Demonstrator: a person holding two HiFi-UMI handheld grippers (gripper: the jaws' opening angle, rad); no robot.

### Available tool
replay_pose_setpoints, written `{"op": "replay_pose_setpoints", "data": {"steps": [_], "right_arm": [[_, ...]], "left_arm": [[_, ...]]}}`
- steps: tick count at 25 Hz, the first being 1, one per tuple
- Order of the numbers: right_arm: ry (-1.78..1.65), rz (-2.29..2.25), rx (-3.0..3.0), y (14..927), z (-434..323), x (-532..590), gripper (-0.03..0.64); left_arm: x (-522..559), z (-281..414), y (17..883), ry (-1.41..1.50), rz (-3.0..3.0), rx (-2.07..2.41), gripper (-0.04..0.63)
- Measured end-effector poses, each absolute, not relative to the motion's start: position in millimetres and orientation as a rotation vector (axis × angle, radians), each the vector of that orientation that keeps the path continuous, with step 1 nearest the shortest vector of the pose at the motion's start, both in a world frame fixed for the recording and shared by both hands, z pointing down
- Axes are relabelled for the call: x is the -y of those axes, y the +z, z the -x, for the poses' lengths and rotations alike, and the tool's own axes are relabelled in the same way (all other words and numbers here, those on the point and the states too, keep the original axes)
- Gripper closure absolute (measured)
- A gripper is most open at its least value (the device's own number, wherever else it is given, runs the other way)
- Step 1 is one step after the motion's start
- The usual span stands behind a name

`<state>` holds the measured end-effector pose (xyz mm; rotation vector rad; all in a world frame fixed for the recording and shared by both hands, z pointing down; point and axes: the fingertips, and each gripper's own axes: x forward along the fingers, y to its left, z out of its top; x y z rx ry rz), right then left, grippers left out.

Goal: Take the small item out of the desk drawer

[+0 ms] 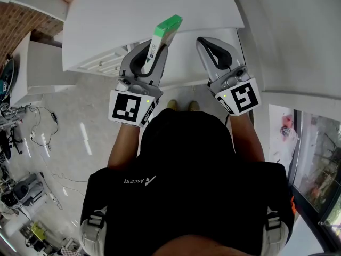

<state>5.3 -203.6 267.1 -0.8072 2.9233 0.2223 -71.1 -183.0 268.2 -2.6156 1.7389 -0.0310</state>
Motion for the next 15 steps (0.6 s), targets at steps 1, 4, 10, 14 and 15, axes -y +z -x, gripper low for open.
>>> {"op": "replay_pose_setpoints", "data": {"steps": [1,4,10,14,15], "right_arm": [[0.223,0.807,-2.923,267.0,-4.8,203.7,0.617],[0.223,0.807,-2.923,266.8,-3.6,203.8,0.617],[0.223,0.808,-2.925,268.2,-1.7,203.8,0.617],[0.224,0.813,-2.926,269.3,-1.1,204.3,0.617],[0.224,0.815,-2.927,269.8,-1.0,204.5,0.617]], "left_arm": [[183.1,71.2,268.5,-0.033,2.618,-1.737,0.505],[183.2,71.1,268.9,-0.037,2.623,-1.733,0.505],[183.6,71.5,269.9,-0.047,2.627,-1.725,0.505],[184.4,72.0,270.0,-0.055,2.628,-1.730,0.505],[184.5,72.1,270.1,-0.057,2.628,-1.732,0.505]]}}
